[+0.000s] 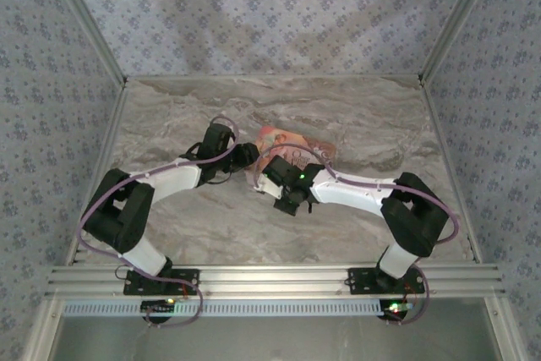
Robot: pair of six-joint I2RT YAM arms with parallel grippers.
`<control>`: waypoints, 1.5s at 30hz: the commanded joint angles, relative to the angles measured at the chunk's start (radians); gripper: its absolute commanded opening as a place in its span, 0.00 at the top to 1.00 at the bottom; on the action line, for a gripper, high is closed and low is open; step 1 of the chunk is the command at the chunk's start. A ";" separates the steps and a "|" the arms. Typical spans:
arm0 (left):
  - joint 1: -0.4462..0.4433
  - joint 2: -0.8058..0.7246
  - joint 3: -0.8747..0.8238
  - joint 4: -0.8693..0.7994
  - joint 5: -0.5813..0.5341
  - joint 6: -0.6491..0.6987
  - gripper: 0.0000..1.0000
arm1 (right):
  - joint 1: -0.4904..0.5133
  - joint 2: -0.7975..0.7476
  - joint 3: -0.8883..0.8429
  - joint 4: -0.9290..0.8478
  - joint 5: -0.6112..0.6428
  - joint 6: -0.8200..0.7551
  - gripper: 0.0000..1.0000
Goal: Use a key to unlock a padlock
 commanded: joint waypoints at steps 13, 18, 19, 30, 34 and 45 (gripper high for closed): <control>-0.009 -0.017 0.014 -0.010 0.015 -0.014 0.56 | 0.028 -0.017 0.057 0.079 -0.051 -0.073 1.00; -0.007 -0.043 0.004 -0.021 -0.006 -0.010 0.56 | 0.026 -0.059 0.033 0.049 -0.050 -0.066 1.00; -0.006 -0.047 0.003 -0.025 -0.009 -0.009 0.56 | 0.023 -0.078 0.024 0.031 -0.054 -0.056 1.00; -0.004 -0.061 -0.011 -0.016 -0.018 -0.018 0.56 | 0.022 -0.148 -0.049 -0.053 -0.090 0.094 1.00; -0.004 -0.083 -0.020 -0.022 -0.026 -0.017 0.56 | 0.032 -0.164 -0.065 -0.019 -0.093 0.114 1.00; 0.003 -0.227 -0.077 -0.108 -0.079 0.023 0.53 | 0.027 -0.216 -0.052 0.010 -0.100 0.185 1.00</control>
